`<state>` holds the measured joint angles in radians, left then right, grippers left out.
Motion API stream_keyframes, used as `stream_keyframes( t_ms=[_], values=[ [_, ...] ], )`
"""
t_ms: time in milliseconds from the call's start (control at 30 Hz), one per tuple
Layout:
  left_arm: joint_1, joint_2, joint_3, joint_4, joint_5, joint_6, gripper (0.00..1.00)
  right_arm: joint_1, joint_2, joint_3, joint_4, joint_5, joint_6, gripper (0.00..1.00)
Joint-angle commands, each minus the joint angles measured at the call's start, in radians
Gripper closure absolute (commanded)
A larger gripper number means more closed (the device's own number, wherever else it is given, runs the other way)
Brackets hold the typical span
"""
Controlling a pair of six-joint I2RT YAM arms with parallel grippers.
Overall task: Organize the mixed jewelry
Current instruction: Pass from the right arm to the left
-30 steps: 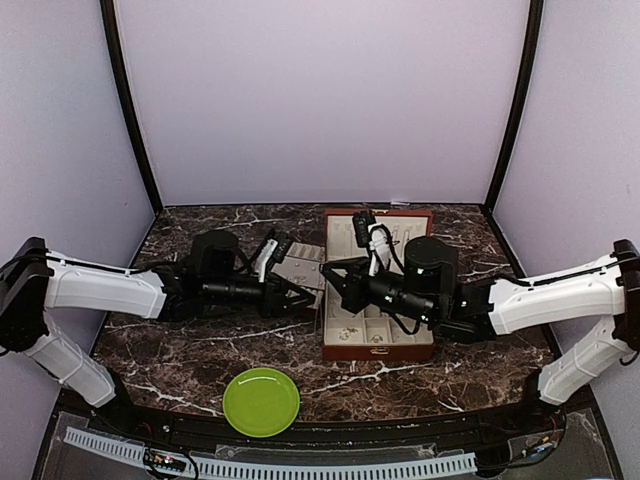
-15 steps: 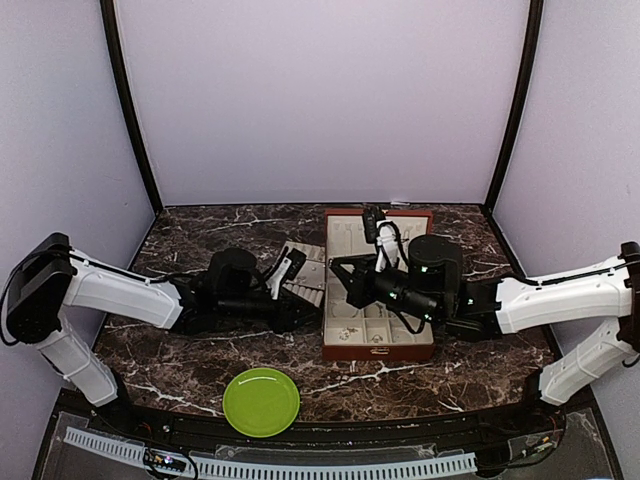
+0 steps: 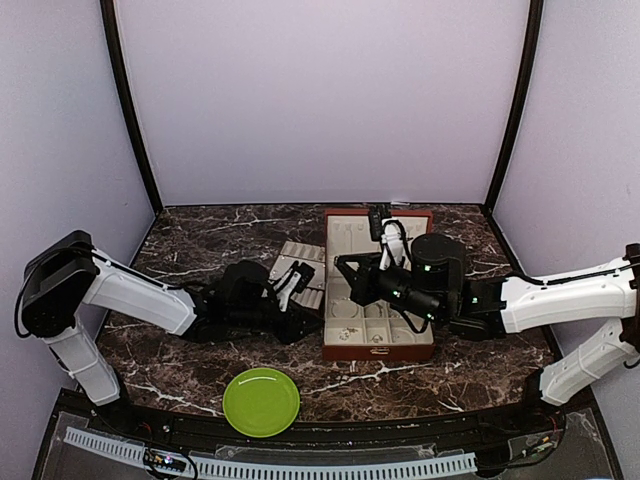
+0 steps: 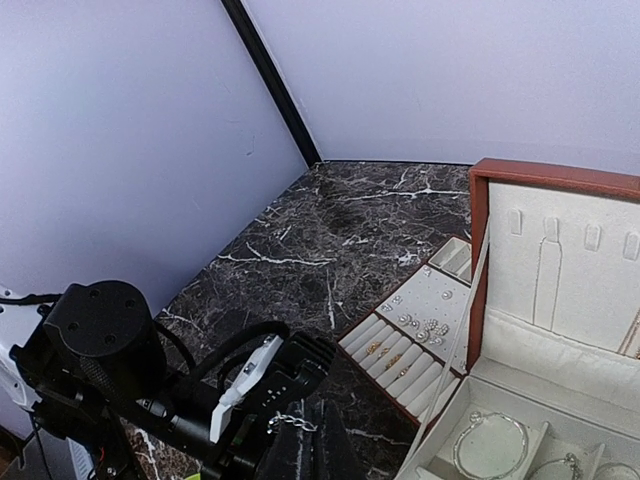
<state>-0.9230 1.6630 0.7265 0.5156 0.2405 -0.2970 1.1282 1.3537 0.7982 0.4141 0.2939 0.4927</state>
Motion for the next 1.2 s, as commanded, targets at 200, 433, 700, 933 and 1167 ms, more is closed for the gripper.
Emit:
stream_keyframes(
  t_ms=[200, 433, 700, 933, 1167],
  values=[
    [-0.022, 0.018, 0.017, 0.040, -0.140, 0.008, 0.77, 0.006, -0.030, 0.014, 0.009, 0.032, 0.010, 1.00],
    [-0.024, 0.020, 0.011, 0.070, -0.136, 0.007, 0.79, 0.007, -0.033, 0.007, 0.012, 0.031, 0.012, 1.00],
    [-0.026, 0.039, 0.018, 0.083, -0.073, 0.018, 0.79, 0.007, -0.032, 0.006, 0.008, 0.033, 0.014, 1.00],
    [-0.030, 0.032, 0.011, 0.079, -0.077, 0.027, 0.80, 0.007, -0.033, 0.005, 0.005, 0.036, 0.016, 1.00],
    [-0.038, 0.030, 0.010, 0.080, -0.078, 0.034, 0.80, 0.007, -0.032, 0.005, 0.006, 0.034, 0.019, 1.00]
  ],
)
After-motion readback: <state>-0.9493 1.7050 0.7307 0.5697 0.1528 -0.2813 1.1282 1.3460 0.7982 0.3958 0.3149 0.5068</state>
